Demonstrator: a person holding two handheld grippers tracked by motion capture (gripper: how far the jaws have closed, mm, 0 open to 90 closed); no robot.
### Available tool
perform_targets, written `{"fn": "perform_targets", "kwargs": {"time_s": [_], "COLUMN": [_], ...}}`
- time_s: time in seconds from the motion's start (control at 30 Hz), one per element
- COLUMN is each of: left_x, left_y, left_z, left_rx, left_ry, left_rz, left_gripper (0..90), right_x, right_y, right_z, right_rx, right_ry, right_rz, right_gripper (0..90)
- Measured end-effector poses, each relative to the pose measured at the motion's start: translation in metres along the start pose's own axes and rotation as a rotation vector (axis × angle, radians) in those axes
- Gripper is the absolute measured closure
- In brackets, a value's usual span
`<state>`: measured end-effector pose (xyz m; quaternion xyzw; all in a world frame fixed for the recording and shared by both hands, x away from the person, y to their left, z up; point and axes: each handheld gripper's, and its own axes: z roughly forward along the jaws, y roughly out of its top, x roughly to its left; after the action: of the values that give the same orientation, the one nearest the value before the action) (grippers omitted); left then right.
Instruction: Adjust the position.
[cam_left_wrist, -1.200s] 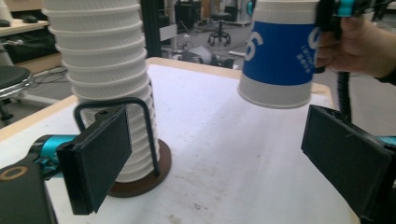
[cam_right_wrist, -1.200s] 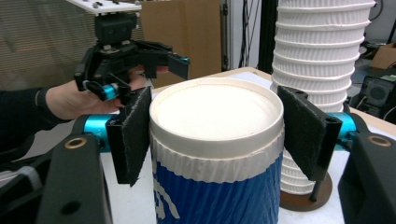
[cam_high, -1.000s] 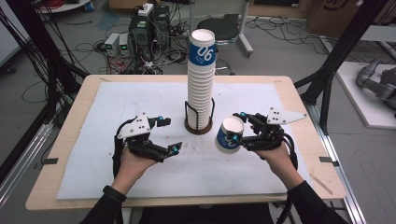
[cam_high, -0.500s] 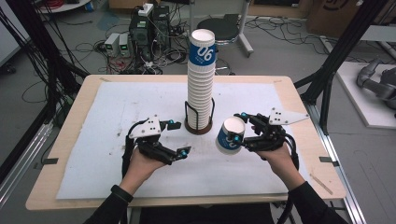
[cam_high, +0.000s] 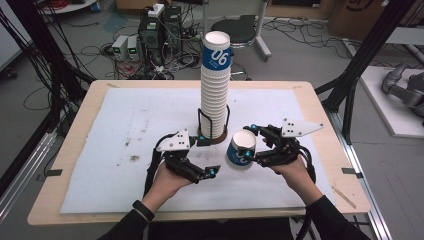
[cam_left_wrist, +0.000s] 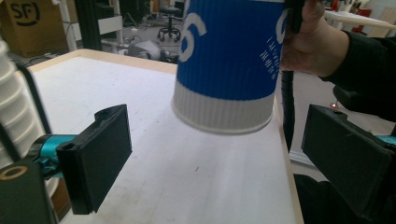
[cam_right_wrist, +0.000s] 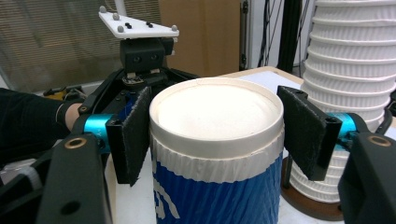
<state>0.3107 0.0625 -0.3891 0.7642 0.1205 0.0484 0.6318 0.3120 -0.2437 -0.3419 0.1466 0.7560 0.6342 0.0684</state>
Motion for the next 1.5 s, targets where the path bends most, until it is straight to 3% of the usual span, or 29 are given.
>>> {"fn": "perform_targets", "kwargs": {"time_s": [0.77, 1.1, 1.3, 1.5], "left_x": [-0.011, -0.011, -0.011, -0.011], "left_y": [-0.008, -0.010, -0.009, -0.010], "left_z": [0.039, 0.048, 0.047, 0.046], "left_rx": [-0.003, 0.025, 0.017, 0.016], "left_ry": [-0.040, -0.062, -0.063, -0.063], "left_rz": [0.009, -0.003, 0.008, 0.007], "left_gripper": [8.5, 8.6, 15.9, 17.8], "right_x": [0.008, 0.011, 0.011, 0.011], "right_y": [-0.006, -0.006, -0.006, -0.006], "right_z": [0.018, 0.021, 0.022, 0.022], "right_rx": [0.027, 0.031, 0.032, 0.034], "right_ry": [0.074, 0.085, 0.090, 0.092], "right_rz": [-0.007, -0.009, -0.012, -0.007], "right_gripper": [30.9, 30.9, 30.9, 31.0]}}
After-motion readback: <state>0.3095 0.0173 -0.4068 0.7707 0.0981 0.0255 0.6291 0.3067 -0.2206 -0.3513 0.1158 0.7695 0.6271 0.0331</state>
